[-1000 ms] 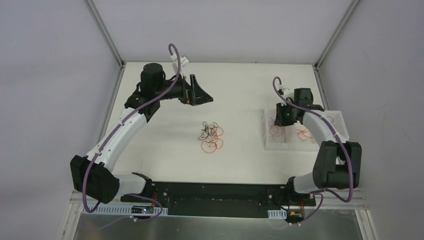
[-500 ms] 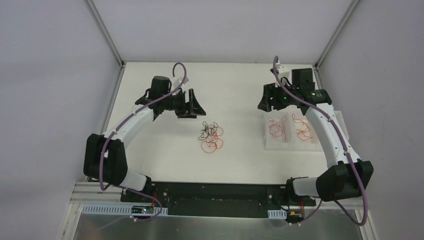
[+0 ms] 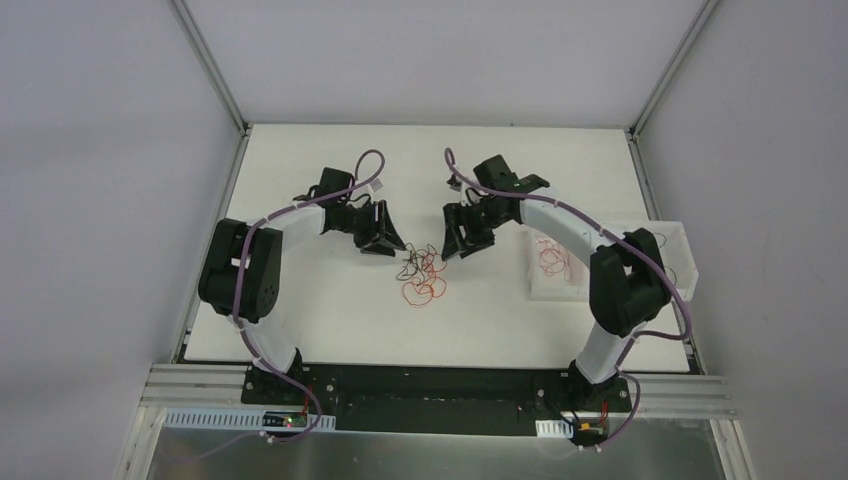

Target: Untangle the cables

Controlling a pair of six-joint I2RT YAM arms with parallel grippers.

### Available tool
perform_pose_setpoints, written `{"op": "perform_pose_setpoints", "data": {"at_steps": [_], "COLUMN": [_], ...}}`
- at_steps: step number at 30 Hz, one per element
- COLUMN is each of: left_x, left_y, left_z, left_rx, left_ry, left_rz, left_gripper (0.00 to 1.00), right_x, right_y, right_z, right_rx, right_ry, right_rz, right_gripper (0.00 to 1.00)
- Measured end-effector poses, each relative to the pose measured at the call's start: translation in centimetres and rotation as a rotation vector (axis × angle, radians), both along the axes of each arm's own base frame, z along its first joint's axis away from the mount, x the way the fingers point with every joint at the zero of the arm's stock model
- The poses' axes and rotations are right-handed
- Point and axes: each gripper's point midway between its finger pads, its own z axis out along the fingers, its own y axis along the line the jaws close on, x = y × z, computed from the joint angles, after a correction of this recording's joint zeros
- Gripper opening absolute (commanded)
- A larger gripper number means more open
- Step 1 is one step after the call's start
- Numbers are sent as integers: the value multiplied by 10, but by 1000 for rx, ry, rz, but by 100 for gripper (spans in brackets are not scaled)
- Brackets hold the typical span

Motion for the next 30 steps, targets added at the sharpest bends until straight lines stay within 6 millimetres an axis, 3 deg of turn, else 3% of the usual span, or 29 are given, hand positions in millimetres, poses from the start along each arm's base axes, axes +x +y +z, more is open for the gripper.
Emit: {"op": "perform_pose_setpoints", "data": {"at_steps": [7,11,13,15,17,18,19,20,25,27,30], "left_x": [-8,-20,-23,-25,-24,-24,-24,-24,-17,-9,6], "left_y": [-2,-9,-13,-16,-18,-18,-18,-18,-4,13,57], "left_z": [-33,-44,-48,-50,-53,-55,-56,-56,-53,-45,-29], "left_rx": [11,8,7,-1,-7,-9,-8,-8,13,18,40], "left_ry": [95,133,144,151,158,162,167,173,151,131,83], "left_rz": [-13,-43,-56,-65,-64,-63,-61,-57,-21,26,145], "left_gripper": [50,47,42,32,19,9,0,0,0,0,0], "right_x": [-8,-11,-12,-9,-4,-3,-2,-1,-3,-5,-5], "right_y": [40,49,50,54,58,58,57,56,39,23,-16], "right_z": [-44,-73,-85,-86,-87,-89,-90,-91,-94,-90,-76], "right_rx": [-40,-87,-108,-106,-106,-108,-114,-121,-156,-170,-187], "right_ry": [36,56,64,61,40,33,29,24,10,14,9], "right_rz": [37,46,48,43,35,37,33,33,25,12,-40], "right_gripper": [63,59,52,36,23,16,9,2,0,0,0]}}
